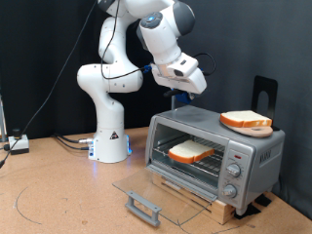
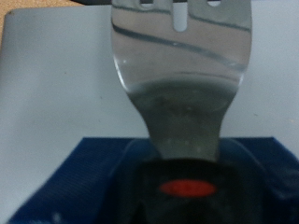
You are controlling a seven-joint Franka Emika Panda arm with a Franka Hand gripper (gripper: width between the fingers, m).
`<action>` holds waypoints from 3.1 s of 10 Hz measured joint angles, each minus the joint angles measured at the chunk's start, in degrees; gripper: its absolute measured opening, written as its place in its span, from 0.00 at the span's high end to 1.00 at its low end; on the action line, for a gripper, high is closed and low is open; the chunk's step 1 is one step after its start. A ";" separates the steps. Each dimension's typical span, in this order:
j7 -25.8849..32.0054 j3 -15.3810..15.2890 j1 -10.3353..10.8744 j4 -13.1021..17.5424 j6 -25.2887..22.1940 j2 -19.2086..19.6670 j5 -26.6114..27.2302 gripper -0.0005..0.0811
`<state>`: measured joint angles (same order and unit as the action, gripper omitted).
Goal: Make a piece of toast with the oven
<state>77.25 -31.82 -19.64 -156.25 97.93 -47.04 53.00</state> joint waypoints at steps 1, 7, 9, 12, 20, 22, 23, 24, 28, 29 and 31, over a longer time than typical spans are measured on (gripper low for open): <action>-1.19 -1.40 0.18 -0.84 0.75 -0.95 0.71 0.51; -2.30 -6.53 0.17 -3.78 6.04 -1.24 5.71 0.51; -1.90 -6.78 0.17 -3.75 6.11 -1.24 7.15 0.29; 0.34 -3.90 0.21 -2.67 5.51 -2.54 8.52 0.02; 3.47 4.22 -4.33 -1.39 3.03 -4.36 3.20 0.01; 4.98 6.60 -7.41 -0.13 1.01 -1.77 -2.28 0.01; 5.88 7.79 -8.75 0.29 0.91 -0.52 -3.81 0.01; 6.91 8.99 -10.00 0.71 0.90 0.64 -4.98 0.01; 11.31 13.93 -14.23 3.50 0.20 6.27 -10.90 0.01; 12.70 15.06 -15.17 4.45 0.04 7.92 -12.45 0.01; 15.61 16.77 -16.64 6.43 0.03 11.57 -13.88 0.01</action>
<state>92.86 -15.05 -36.28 -149.82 97.96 -35.46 39.12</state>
